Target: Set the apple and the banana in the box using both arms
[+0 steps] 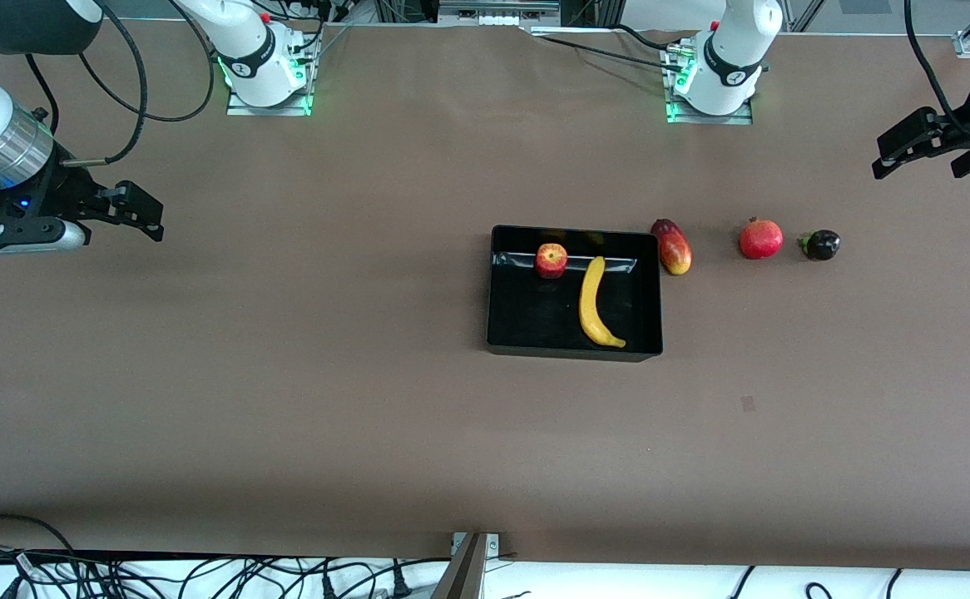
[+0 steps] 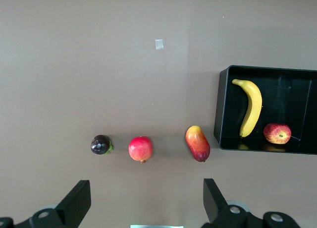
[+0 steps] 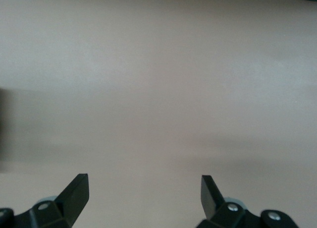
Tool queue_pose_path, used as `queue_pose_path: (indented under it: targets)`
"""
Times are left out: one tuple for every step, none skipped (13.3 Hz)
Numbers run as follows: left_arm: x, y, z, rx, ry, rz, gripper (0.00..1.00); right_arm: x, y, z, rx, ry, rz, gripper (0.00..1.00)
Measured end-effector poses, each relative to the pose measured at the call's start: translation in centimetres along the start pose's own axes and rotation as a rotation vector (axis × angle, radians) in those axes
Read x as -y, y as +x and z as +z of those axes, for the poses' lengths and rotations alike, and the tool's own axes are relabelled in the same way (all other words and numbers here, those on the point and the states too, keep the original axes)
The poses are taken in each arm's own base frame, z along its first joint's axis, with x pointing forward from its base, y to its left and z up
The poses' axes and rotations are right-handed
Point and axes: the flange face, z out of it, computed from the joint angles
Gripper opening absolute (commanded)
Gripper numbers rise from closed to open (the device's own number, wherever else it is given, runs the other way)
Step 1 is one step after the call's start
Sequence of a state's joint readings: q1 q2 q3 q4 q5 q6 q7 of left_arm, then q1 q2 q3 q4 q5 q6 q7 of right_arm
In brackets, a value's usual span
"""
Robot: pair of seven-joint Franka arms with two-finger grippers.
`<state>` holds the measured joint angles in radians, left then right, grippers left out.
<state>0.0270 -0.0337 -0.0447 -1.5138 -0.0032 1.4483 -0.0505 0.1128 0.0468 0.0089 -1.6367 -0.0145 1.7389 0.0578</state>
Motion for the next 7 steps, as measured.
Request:
queue_pose_path:
  targets:
    - [0.01, -0.01, 0.01, 0.001, 0.000, 0.000, 1.00, 0.00, 0.00, 0.00, 0.000, 0.000, 0.000, 1.00]
    - [0.05, -0.01, 0.01, 0.001, 0.000, -0.001, 1.00, 0.00, 0.00, 0.00, 0.000, 0.001, 0.000, 1.00]
    - [0.14, -0.01, 0.01, 0.002, 0.000, -0.002, 1.00, 0.00, 0.00, 0.00, 0.000, 0.001, 0.000, 1.00]
    - [0.20, -0.01, 0.02, 0.002, 0.000, -0.002, 1.00, 0.00, 0.00, 0.00, 0.000, 0.001, 0.000, 1.00]
    - [0.25, -0.01, 0.02, 0.003, 0.000, -0.003, 1.00, 0.00, 0.00, 0.00, 0.000, 0.001, 0.000, 1.00]
    - [0.26, -0.03, 0.04, 0.004, 0.000, -0.002, 1.00, 0.00, 0.00, 0.00, 0.000, 0.001, 0.000, 1.00]
    - [0.24, -0.07, 0.06, 0.007, 0.000, -0.002, 1.00, 0.00, 0.00, 0.00, 0.000, 0.001, 0.000, 1.00]
